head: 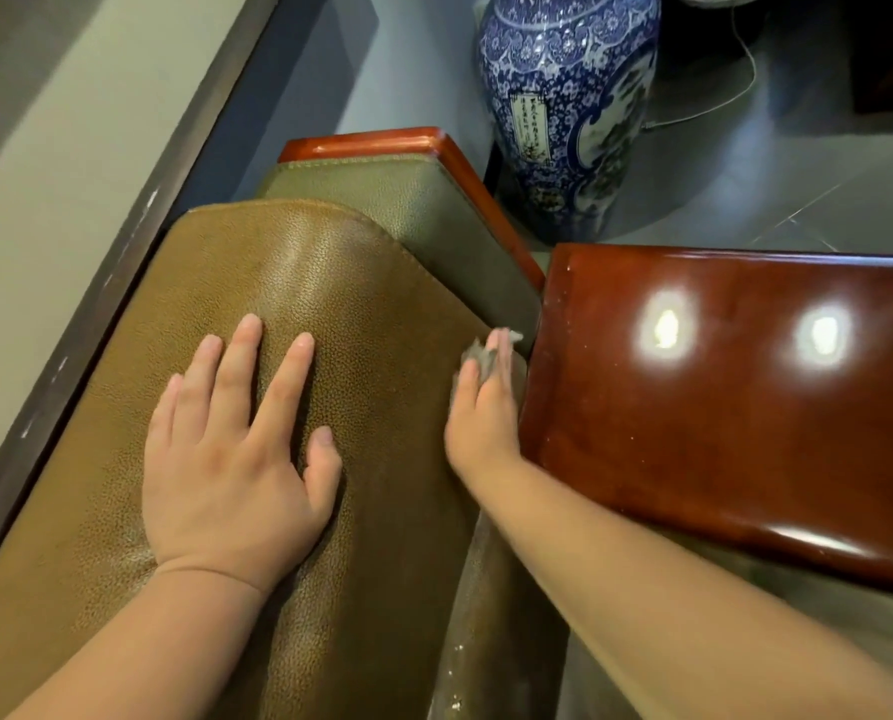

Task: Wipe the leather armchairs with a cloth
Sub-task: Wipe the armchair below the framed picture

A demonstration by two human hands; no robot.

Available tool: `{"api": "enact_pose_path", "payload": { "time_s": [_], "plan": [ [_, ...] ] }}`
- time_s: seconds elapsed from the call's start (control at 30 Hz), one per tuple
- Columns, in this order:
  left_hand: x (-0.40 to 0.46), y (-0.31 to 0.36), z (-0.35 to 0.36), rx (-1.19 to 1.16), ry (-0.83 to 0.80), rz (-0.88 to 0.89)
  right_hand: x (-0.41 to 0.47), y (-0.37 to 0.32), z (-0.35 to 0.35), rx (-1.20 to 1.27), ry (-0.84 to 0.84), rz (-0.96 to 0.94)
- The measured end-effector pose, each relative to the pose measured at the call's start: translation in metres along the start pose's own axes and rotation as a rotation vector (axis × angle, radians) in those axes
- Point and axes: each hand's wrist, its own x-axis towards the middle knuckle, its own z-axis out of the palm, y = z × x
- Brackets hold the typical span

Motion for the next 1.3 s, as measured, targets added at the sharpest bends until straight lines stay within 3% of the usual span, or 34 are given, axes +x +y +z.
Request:
{"api": "enact_pose_path", "payload": {
  "time_s": [0.1, 0.17, 0.23, 0.33, 0.43, 0.53, 0.6, 0.77, 0.83, 1.0, 1.07, 1.2, 1.23, 1.3],
  "plan": [
    [-0.002, -0.003, 0.005, 0.006, 0.031, 0.015, 0.051, 0.009, -0.017, -0.012, 0.086, 0.242],
    [-0.003, -0.005, 0.004, 0.015, 0.025, 0.018, 0.042, 0.017, -0.014, -0.013, 0.084, 0.281],
    [-0.001, -0.003, 0.000, 0.016, -0.010, 0.055, 0.005, 0.021, 0.005, -0.001, 0.060, 0.247],
    [0.002, -0.001, 0.002, 0.073, -0.073, 0.296, -0.048, 0.019, 0.031, -0.109, -0.016, 0.015],
    [0.007, -0.003, 0.007, 0.100, -0.072, 0.364, -0.016, 0.028, 0.012, -0.102, -0.045, -0.086],
    [0.006, -0.003, 0.010, 0.107, -0.051, 0.357, 0.030, 0.043, -0.010, -0.074, 0.082, 0.214],
    [0.007, -0.003, 0.010, 0.098, -0.052, 0.356, 0.019, 0.036, -0.008, -0.009, 0.106, 0.288],
    [0.007, -0.002, 0.007, 0.093, -0.043, 0.340, -0.079, 0.028, 0.014, -0.089, -0.131, -0.044],
    [0.007, -0.001, 0.007, 0.089, -0.042, 0.339, -0.065, 0.033, 0.006, -0.134, -0.174, -0.113],
    [0.006, -0.003, 0.011, 0.095, -0.025, 0.348, -0.005, 0.034, -0.001, -0.044, 0.062, 0.218],
    [0.006, -0.002, 0.010, 0.098, -0.029, 0.339, -0.045, 0.019, 0.014, -0.085, 0.003, 0.115],
    [0.008, 0.000, 0.007, 0.106, -0.058, 0.327, -0.128, 0.004, 0.021, -0.068, -0.258, -0.330],
    [0.008, 0.000, 0.006, 0.108, -0.061, 0.328, -0.117, 0.007, 0.014, -0.120, -0.266, -0.366],
    [0.008, 0.000, 0.007, 0.116, -0.057, 0.330, -0.078, 0.015, 0.001, -0.187, -0.205, -0.193]
  ]
}}
